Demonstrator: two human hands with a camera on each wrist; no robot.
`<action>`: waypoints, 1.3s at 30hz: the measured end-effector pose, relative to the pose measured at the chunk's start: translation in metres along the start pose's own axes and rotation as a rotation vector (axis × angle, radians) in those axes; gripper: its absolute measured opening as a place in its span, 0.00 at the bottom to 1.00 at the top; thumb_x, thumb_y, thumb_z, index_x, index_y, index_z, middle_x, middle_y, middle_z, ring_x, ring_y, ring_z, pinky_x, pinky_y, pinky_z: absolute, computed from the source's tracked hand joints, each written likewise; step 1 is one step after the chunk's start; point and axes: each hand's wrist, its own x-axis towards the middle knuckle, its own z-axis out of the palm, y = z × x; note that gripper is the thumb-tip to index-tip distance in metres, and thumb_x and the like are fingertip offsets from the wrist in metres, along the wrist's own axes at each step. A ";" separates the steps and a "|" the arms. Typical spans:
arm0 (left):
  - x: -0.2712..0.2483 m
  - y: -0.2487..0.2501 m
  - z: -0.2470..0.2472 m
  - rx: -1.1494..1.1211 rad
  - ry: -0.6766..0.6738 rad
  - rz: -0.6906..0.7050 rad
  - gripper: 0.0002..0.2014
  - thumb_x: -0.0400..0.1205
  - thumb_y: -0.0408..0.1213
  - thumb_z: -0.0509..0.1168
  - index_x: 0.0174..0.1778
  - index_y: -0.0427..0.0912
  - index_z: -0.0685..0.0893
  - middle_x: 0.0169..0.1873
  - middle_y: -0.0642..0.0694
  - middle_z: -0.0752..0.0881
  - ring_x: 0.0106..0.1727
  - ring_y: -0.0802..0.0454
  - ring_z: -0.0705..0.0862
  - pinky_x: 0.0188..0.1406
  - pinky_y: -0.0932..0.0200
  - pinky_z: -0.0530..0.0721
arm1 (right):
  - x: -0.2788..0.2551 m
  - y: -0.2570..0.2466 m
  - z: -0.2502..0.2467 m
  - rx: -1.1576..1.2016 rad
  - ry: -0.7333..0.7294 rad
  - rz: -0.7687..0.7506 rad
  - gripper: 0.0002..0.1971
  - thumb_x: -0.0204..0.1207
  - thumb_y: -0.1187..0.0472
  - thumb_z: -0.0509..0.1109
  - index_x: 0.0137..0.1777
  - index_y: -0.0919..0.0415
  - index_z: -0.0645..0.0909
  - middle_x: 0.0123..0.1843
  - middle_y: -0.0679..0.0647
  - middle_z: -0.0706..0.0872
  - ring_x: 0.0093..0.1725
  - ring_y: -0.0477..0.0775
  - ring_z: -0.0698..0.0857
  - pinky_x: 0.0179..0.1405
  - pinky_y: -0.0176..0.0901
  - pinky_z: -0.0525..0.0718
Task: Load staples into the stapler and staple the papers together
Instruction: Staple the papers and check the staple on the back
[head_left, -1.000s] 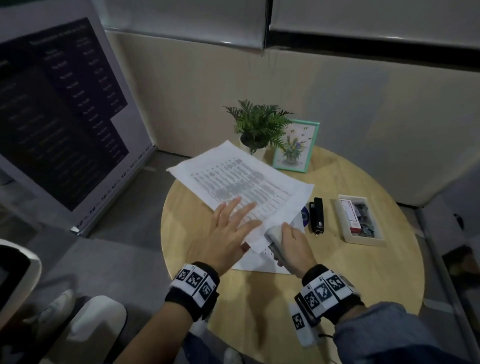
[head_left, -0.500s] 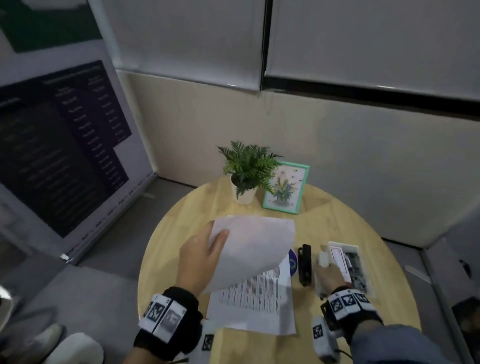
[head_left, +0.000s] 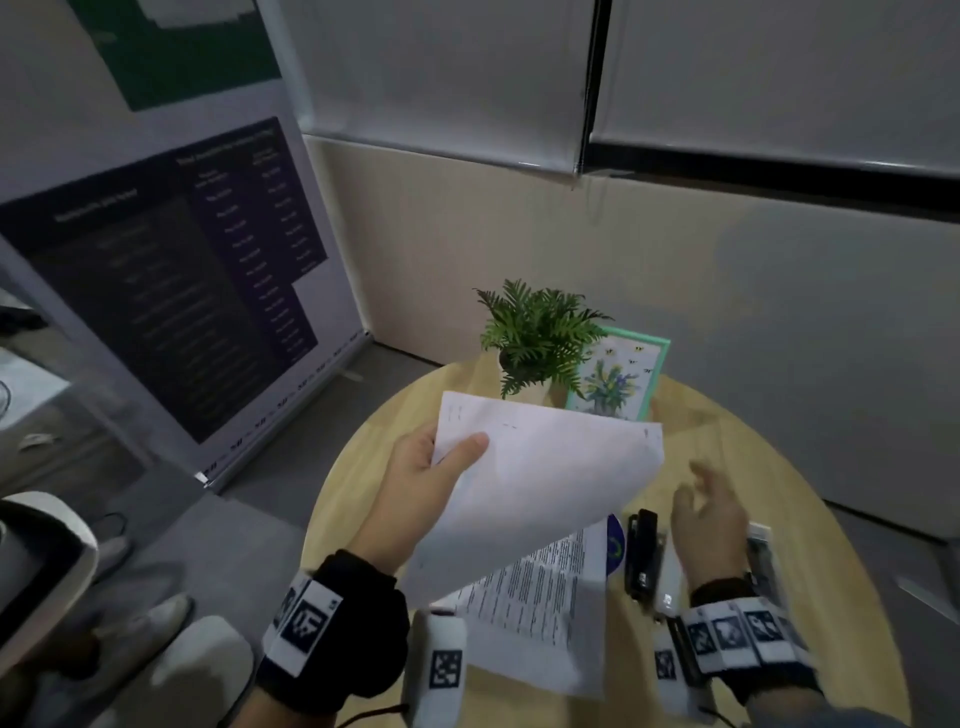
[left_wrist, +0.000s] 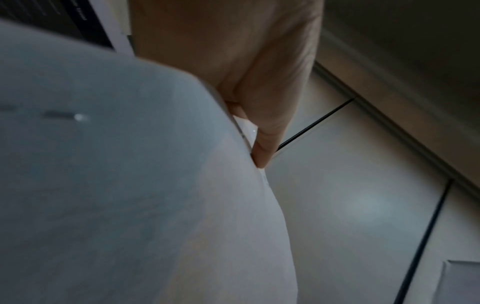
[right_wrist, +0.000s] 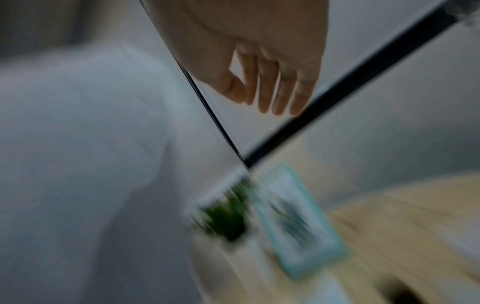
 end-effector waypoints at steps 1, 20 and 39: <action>-0.002 0.007 0.002 0.007 -0.009 0.025 0.08 0.82 0.31 0.64 0.50 0.40 0.88 0.38 0.50 0.93 0.37 0.56 0.90 0.33 0.65 0.85 | -0.006 -0.032 -0.017 0.156 0.097 -0.129 0.13 0.77 0.64 0.62 0.61 0.60 0.79 0.58 0.61 0.84 0.60 0.62 0.81 0.61 0.54 0.79; -0.046 0.066 0.029 0.058 -0.131 0.174 0.06 0.80 0.34 0.66 0.45 0.39 0.89 0.37 0.44 0.91 0.35 0.49 0.88 0.33 0.57 0.85 | -0.062 -0.156 -0.105 0.456 -0.322 -0.639 0.12 0.72 0.67 0.74 0.38 0.46 0.84 0.33 0.35 0.88 0.31 0.36 0.81 0.34 0.24 0.77; -0.047 0.060 0.038 0.083 -0.075 0.184 0.09 0.81 0.34 0.66 0.48 0.32 0.88 0.44 0.28 0.90 0.39 0.41 0.87 0.38 0.48 0.84 | -0.057 -0.137 -0.108 0.482 -0.622 -0.502 0.14 0.71 0.73 0.73 0.46 0.50 0.85 0.38 0.37 0.92 0.39 0.37 0.88 0.39 0.27 0.84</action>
